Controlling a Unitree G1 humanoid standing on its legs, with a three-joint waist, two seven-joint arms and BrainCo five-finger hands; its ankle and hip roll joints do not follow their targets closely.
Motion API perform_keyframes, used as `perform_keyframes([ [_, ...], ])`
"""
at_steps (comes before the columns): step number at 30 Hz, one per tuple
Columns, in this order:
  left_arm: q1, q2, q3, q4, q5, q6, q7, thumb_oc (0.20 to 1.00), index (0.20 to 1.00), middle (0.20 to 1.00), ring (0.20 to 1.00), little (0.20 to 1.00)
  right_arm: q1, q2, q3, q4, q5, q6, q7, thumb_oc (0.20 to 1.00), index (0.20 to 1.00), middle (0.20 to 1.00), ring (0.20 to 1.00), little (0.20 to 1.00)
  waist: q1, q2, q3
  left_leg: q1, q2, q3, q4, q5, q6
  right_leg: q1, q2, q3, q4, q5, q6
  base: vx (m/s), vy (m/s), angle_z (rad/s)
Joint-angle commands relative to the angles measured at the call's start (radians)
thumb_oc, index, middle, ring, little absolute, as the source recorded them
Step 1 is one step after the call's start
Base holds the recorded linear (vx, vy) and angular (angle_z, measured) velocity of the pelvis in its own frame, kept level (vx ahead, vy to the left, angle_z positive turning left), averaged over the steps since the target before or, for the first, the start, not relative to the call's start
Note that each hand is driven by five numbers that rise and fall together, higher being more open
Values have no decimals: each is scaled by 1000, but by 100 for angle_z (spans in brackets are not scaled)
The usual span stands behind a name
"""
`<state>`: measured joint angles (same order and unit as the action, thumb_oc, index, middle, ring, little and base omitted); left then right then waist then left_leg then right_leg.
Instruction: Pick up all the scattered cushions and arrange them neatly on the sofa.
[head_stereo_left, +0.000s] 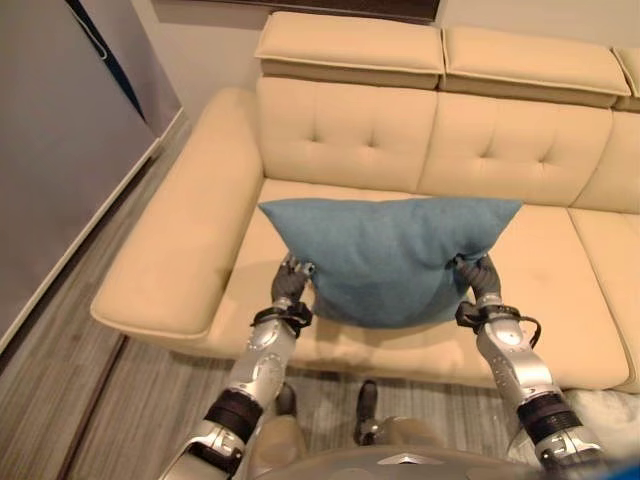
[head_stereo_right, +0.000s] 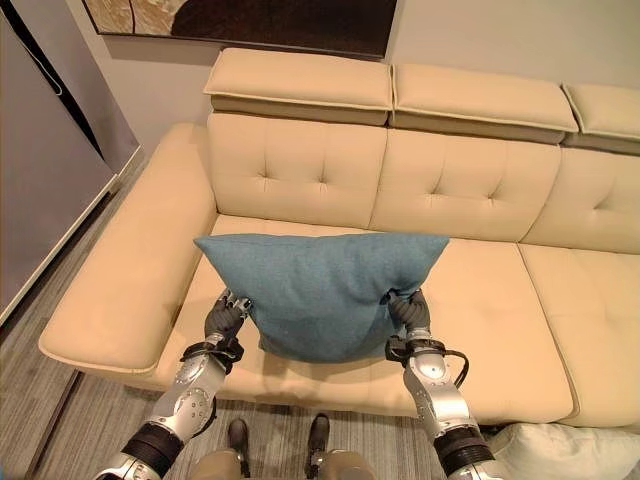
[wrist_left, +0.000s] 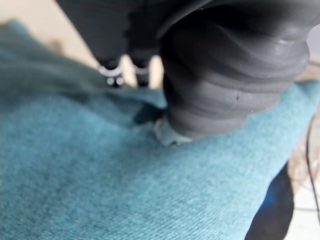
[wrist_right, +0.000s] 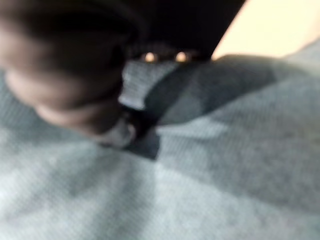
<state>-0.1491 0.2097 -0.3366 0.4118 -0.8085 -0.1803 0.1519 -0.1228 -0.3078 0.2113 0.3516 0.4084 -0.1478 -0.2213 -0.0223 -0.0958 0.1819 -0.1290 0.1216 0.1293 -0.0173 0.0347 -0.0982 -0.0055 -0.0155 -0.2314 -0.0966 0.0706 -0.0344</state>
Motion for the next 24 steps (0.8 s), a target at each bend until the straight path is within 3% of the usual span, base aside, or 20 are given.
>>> perform_keyframes([
  [1, -58, -29, -53, -125, 51, -56, -64, 200, 200, 200, 200, 200, -69, 45, 34, -113, -24, -105, 35, 200, 200, 200, 200, 200, 0, 14, -65, 8, -33, 0, 41, 60, 11, 93, -57, 55, 93, -111, 162, 240, 220, -66],
  [3, -54, -12, -43, -143, 58, -52, -62, 200, 200, 200, 200, 200, -82, 65, 22, -109, -28, -100, 30, 200, 200, 200, 200, 200, 13, 16, -81, 55, -61, 41, 54, 5, 50, 79, -112, 63, 194, -124, 192, 330, 385, -51],
  [5, -55, -7, -39, -143, 62, -52, -60, 200, 200, 200, 200, 200, -86, 71, 23, -103, -29, -97, 32, 200, 200, 200, 200, 200, 21, 15, -79, 67, -65, 58, 63, -12, 60, 57, -131, 65, 246, -114, 203, 121, 190, -42],
  [8, -50, 17, -31, -161, 79, -56, -52, 200, 200, 200, 200, 200, -97, 73, 21, -102, -33, -97, 32, 200, 200, 200, 200, 200, 22, 26, -64, 106, -84, 64, 74, -47, 94, -29, -161, 87, 404, -48, 231, 111, 177, -38],
  [12, -45, 23, -15, -162, 89, -60, -45, 200, 200, 200, 200, 200, -94, 74, 17, -99, -28, -94, 36, 200, 200, 200, 200, 200, 18, 31, -68, 140, -97, 51, 51, -60, 98, -66, -162, 83, 350, -40, 218, 148, 72, -3],
  [13, -52, 26, -6, -164, 90, -63, -45, 200, 200, 200, 200, 200, -100, 67, 15, -99, -28, -94, 37, 200, 200, 200, 200, 200, 9, 31, -66, 156, -104, 35, 31, -63, 92, -88, -151, 91, 252, -31, 212, 155, -9, -7],
  [16, -66, 28, -3, -166, 96, -65, -39, 200, 200, 200, 200, 200, -103, 61, 14, -103, -31, -95, 38, 200, 200, 200, 200, 200, -4, 25, -57, 176, -112, 19, 27, -76, 87, -104, -138, 106, 163, -1, 216, 152, -33, 1],
  [18, -78, 32, -3, -162, 99, -64, -35, 200, 200, 200, 200, 200, -102, 58, 15, -105, -32, -93, 39, 200, 200, 200, 200, 200, -12, 21, -54, 180, -116, 5, 33, -81, 84, -100, -134, 128, 158, -2, 218, 144, -50, 35],
  [24, -133, 17, -19, -190, 138, -74, -29, 200, 200, 200, 200, 200, -119, 32, 13, -153, -49, -100, 38, 200, 200, 200, 200, 200, -23, 30, -75, 193, -101, -10, 31, -88, 59, -40, -120, 78, 111, -17, 204, 151, -85, 28],
])
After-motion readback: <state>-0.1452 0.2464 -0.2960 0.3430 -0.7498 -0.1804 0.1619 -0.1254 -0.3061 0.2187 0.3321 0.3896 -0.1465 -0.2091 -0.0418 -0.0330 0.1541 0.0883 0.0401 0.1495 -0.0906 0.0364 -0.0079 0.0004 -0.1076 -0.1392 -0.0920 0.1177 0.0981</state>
